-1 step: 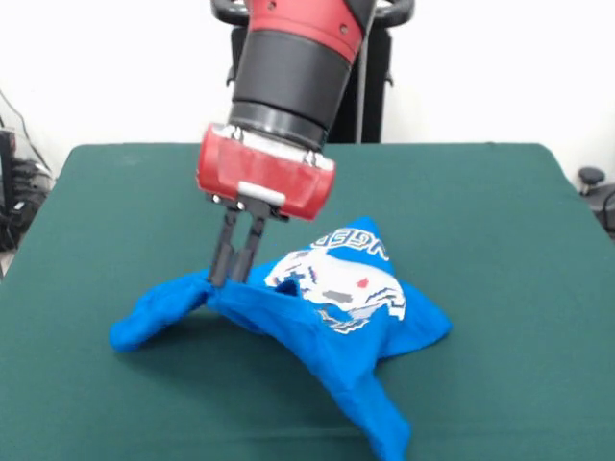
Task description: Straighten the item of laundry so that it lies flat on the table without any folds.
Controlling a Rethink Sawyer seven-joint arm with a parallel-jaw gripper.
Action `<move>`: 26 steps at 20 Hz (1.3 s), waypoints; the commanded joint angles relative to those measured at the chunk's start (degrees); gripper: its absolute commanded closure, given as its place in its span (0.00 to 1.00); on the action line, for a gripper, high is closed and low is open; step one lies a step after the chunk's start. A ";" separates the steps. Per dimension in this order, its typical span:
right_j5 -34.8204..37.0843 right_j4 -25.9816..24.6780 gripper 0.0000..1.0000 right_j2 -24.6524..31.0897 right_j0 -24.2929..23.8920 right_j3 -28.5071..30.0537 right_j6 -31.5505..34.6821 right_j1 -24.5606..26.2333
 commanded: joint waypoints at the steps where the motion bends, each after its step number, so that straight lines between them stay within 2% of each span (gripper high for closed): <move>1: 6.60 3.35 1.00 0.26 2.88 3.86 11.15 1.33; 3: 6.30 4.46 1.00 -1.35 4.05 3.74 12.02 2.05; 4: 6.93 5.15 0.00 -1.67 4.25 3.84 11.69 2.14; 6: 6.56 6.41 0.00 -2.52 4.86 4.04 12.99 2.47; 9: 4.08 7.57 0.00 0.12 3.17 5.98 14.35 1.93; 14: 2.76 8.26 0.00 0.51 3.45 6.90 13.94 2.24; 22: 4.32 11.99 0.00 -0.78 5.80 9.11 15.07 2.33; 26: 8.97 12.20 0.00 2.93 2.99 11.28 12.92 -0.02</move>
